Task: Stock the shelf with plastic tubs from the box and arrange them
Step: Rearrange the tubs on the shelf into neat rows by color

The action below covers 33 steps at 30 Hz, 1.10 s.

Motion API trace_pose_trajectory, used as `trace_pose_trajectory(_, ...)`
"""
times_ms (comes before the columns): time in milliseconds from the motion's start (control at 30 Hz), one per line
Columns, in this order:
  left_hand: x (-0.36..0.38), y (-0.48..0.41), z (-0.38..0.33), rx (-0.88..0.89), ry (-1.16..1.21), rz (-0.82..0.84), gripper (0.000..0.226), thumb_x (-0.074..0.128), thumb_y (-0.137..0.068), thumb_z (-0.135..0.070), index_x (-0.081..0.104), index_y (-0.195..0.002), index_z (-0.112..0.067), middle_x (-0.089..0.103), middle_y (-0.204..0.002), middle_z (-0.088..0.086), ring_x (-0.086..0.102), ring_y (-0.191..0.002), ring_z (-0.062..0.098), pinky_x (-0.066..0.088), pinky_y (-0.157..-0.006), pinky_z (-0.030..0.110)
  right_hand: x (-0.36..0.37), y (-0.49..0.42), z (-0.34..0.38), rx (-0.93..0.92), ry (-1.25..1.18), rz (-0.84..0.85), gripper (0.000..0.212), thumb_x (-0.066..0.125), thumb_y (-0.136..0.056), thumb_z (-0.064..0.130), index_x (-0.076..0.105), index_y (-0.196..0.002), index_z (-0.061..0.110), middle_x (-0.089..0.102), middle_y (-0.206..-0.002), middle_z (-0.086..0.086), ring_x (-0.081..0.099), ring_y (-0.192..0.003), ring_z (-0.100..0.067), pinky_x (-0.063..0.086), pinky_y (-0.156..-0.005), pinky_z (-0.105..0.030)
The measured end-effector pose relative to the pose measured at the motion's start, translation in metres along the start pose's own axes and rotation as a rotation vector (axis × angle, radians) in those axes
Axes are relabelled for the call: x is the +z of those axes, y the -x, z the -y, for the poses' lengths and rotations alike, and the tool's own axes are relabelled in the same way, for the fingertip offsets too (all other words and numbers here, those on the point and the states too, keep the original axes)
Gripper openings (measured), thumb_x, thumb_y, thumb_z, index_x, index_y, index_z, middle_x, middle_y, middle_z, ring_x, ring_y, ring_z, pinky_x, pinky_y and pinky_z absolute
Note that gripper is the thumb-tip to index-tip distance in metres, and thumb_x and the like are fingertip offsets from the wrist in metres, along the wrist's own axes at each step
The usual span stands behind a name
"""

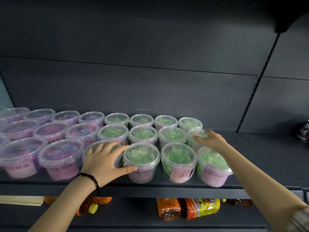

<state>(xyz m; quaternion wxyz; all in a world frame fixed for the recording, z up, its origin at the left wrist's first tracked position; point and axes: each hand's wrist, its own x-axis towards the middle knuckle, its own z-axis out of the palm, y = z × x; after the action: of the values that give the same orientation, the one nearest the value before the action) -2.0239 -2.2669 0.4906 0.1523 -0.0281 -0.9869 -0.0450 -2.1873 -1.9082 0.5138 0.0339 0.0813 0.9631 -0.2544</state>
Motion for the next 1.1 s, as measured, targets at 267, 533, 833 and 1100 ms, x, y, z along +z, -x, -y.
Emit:
trace_pose_trajectory(267,-0.01,0.025,0.027,-0.097,0.181,-0.312,0.074,0.045,-0.079,-0.074,0.056,-0.132,-0.023,0.049,-0.14,0.004,0.038,-0.133,0.029,0.033,-0.106,0.051,0.01,0.068,0.013,-0.41,-0.062,-0.185,0.056,0.057,-0.087,0.052,0.05,-0.135,0.024,0.04,-0.147,-0.004,0.04,-0.132,-0.022,0.035,-0.102,-0.034)
trace_pose_trajectory(533,0.0,0.055,0.051,-0.462,0.134,-0.225,0.102,0.044,-0.066,-0.087,0.039,-0.145,-0.023,0.034,-0.152,0.012,0.024,-0.139,0.041,0.022,-0.109,0.063,0.052,0.124,0.027,-0.611,0.113,-0.1,0.056,0.057,-0.085,0.059,0.052,-0.134,0.033,0.038,-0.151,-0.001,0.027,-0.141,-0.023,0.021,-0.115,-0.038)
trace_pose_trajectory(833,-0.001,0.055,0.047,-0.424,0.211,-0.186,0.109,0.02,-0.055,-0.092,0.042,-0.143,-0.03,0.028,-0.157,0.003,0.013,-0.145,0.03,0.008,-0.115,0.054,0.071,0.132,0.039,-0.552,0.16,-0.259,0.05,0.057,-0.089,0.051,0.055,-0.131,0.025,0.043,-0.146,-0.007,0.026,-0.141,-0.032,0.017,-0.116,-0.042)
trace_pose_trajectory(1100,0.006,0.078,0.076,-0.634,0.405,-0.531,0.094,0.081,-0.073,-0.037,0.03,-0.146,-0.008,0.025,-0.153,0.024,0.025,-0.139,0.045,0.027,-0.106,0.066,0.116,0.175,0.08,-0.865,-0.19,-0.289,0.059,0.068,-0.083,0.044,0.049,-0.135,0.023,0.036,-0.147,-0.004,0.027,-0.14,-0.021,0.032,-0.112,-0.036)
